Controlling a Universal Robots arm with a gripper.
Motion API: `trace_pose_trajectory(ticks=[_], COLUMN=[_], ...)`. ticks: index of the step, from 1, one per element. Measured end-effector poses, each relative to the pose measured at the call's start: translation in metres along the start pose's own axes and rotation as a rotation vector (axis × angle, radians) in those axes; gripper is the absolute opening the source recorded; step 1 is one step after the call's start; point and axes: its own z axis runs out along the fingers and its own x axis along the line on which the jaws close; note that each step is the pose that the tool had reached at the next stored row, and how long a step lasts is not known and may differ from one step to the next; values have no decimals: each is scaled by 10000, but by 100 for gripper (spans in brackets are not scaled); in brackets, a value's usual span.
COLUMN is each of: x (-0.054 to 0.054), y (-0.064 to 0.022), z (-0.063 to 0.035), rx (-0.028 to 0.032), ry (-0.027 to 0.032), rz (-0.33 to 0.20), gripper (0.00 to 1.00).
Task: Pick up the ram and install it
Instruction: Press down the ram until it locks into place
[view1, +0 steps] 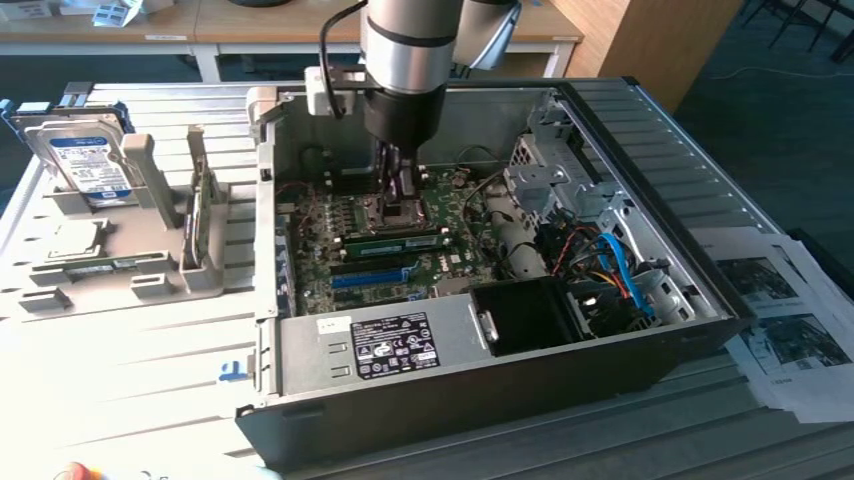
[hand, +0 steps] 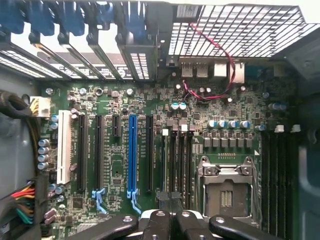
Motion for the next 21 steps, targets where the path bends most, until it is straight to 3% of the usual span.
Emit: trace_pose_trajectory(ticks=[5,11,21], x=[-1,0,-2], y=[3,-6,-137], z=[-83,-84,-88], rx=[-1,-1,-2], ry=[2,3,2], rz=[-1,-3,-2], gripper=[10,10,10])
